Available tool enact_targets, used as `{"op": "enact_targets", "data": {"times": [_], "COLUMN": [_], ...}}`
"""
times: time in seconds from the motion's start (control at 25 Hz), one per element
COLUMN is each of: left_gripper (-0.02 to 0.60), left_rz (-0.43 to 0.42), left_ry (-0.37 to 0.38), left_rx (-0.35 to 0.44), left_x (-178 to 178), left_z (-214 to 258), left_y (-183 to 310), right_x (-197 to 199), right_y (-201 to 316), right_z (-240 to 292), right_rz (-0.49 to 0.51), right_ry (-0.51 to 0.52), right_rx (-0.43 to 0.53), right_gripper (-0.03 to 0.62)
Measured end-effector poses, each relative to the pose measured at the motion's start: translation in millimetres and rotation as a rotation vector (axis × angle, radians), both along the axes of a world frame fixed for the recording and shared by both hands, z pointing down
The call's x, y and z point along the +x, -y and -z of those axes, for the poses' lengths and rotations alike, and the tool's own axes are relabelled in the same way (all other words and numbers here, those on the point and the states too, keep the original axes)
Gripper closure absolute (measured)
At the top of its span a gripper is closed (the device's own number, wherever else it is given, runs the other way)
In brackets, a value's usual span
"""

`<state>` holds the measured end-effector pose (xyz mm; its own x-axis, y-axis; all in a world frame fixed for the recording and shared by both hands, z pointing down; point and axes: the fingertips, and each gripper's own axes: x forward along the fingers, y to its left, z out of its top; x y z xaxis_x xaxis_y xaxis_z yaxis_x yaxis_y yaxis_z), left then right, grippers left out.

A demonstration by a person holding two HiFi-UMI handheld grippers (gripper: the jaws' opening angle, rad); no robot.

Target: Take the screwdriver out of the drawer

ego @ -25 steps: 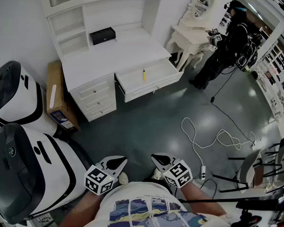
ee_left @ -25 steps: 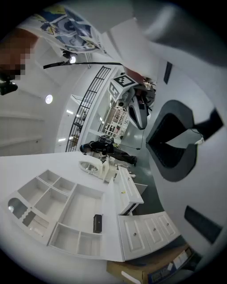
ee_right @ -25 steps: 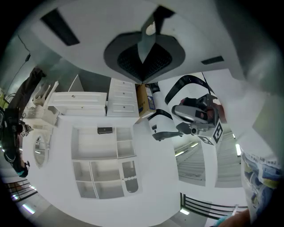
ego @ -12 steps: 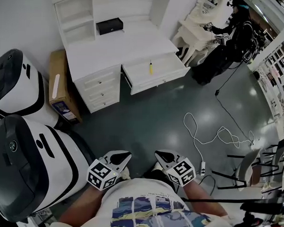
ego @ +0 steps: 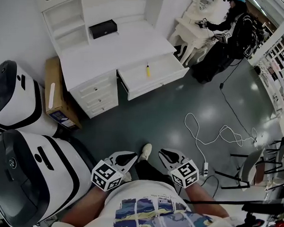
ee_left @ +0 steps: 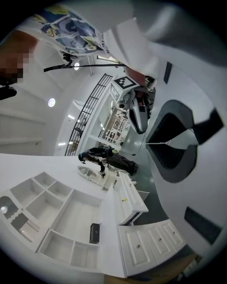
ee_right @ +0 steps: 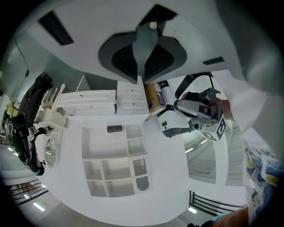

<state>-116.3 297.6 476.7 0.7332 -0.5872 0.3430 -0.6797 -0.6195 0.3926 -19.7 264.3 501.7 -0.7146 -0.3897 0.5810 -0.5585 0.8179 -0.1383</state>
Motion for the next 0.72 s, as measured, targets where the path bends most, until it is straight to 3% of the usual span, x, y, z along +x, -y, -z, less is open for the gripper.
{"op": "enact_targets", "data": {"times": [0.08,0.16,0.72], "left_gripper": [0.566,0.566,0.566], "left_rz": [-0.002,0.009,0.081], "left_ry": [0.018,0.039,0.159], "left_rx": [-0.002,-0.015,-0.068], "left_x": [0,-2,26], "left_z": [-2,-3,-2], "left_y": [23,47,241], "right_x": [-3,-5,64], "right_y": [26,52,213], "right_z": [-3,-6,-11], "right_rz": [-0.003,-0.005,-0.077], "right_ry": [0.015,0.032,0.106], "right_rx": [0.007,-0.004,-0.029], "right_gripper": [0.485,0.468,0.491]}}
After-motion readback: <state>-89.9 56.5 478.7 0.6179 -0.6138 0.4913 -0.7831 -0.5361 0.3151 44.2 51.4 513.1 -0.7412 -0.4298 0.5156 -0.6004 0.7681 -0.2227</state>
